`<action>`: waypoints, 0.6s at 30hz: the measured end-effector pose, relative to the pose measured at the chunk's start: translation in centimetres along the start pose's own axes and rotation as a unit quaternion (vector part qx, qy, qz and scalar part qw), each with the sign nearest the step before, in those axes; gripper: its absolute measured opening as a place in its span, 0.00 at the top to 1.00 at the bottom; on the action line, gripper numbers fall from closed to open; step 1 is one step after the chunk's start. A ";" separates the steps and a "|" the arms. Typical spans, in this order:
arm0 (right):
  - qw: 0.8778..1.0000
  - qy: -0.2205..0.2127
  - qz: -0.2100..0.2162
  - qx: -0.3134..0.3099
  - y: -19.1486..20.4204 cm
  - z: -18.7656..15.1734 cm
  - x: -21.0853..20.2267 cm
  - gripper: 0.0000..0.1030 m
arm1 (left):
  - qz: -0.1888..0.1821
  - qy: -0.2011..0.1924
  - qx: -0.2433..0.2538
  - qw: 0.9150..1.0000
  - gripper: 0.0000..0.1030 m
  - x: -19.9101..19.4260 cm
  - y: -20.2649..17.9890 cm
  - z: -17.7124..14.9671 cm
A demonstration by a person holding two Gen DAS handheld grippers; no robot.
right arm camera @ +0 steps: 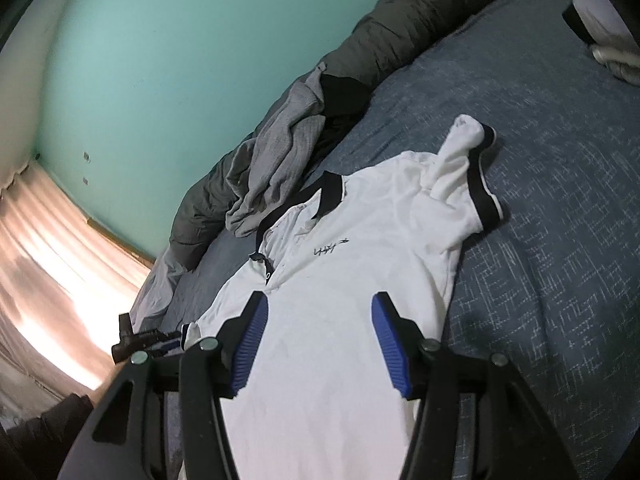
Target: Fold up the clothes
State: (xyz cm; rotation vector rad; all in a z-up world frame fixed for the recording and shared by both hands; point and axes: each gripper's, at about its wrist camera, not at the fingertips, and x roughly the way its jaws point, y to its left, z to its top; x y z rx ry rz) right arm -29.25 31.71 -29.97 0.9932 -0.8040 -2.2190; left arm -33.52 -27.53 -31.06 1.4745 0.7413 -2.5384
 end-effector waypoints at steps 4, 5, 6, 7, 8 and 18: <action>1.000 0.006 0.004 0.000 0.1 -0.1 0.4 0.46 | 0.014 0.002 0.006 1.000 0.63 1.4 0.2 0.3; 1.000 0.008 0.005 0.001 0.1 -0.1 0.5 0.46 | 0.020 -0.002 0.014 1.000 0.63 1.6 0.0 0.3; 1.000 0.009 0.007 0.005 0.0 -0.2 0.6 0.46 | 0.021 -0.002 0.015 1.000 0.63 1.6 0.0 0.3; 1.000 0.010 0.009 0.008 -0.1 -0.2 0.6 0.46 | 0.021 -0.003 0.013 1.000 0.63 1.6 0.1 0.3; 1.000 0.010 0.011 0.012 -0.3 -0.2 0.7 0.46 | 0.021 -0.003 0.012 1.000 0.63 1.7 0.2 0.3; 1.000 0.008 0.012 0.021 -0.4 -0.3 0.4 0.46 | 0.022 0.003 0.025 0.999 0.63 2.3 -0.3 0.2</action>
